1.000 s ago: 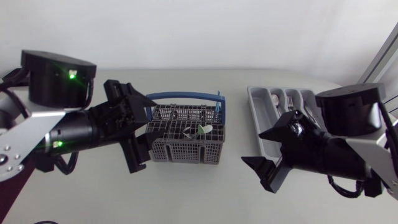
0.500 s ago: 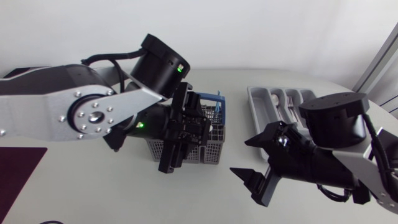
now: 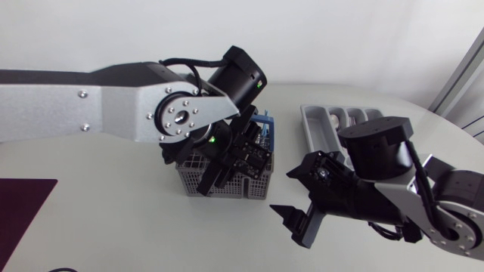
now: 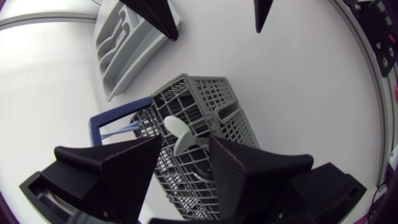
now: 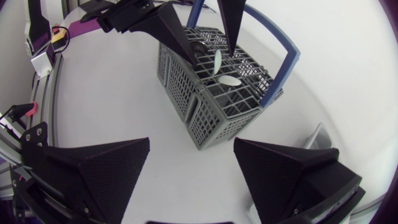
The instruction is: Unload the cutlery basket into the drawer organizer.
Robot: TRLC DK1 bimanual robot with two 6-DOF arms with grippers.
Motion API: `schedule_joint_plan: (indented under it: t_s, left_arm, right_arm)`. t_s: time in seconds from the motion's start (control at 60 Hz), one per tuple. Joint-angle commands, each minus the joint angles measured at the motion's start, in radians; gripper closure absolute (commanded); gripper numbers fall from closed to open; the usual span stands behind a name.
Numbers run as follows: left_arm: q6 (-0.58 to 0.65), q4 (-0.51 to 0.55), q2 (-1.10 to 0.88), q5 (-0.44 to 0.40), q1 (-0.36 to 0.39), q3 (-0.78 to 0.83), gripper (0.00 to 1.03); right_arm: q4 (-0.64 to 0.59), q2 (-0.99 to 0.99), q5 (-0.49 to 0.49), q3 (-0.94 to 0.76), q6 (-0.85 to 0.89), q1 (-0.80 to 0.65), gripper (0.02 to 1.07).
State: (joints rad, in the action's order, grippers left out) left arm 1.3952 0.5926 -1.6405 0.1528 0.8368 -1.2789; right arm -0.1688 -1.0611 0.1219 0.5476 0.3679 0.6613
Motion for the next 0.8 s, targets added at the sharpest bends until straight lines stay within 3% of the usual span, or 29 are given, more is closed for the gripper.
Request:
schedule_joint_plan:
  t_s: [0.0, 0.067, 0.2, 0.783]
  left_arm:
    - [0.064, 0.010, -0.036, 0.013, -0.011, -0.045, 0.44]
    - [0.077, 0.010, -0.050, 0.025, -0.015, -0.051, 0.48]
    - [0.099, 0.009, -0.061, 0.025, -0.021, -0.059, 0.71]
    - [0.100, 0.001, -0.016, 0.045, -0.025, -0.050, 0.79]
  right_arm:
    - [0.025, -0.019, -0.008, -0.012, 0.020, 0.009, 0.10]
    - [0.026, -0.025, -0.008, -0.012, 0.020, 0.011, 0.10]
    - [0.034, -0.028, -0.010, -0.017, 0.023, 0.009, 0.10]
    - [0.051, -0.039, -0.028, 0.003, 0.008, 0.040, 0.10]
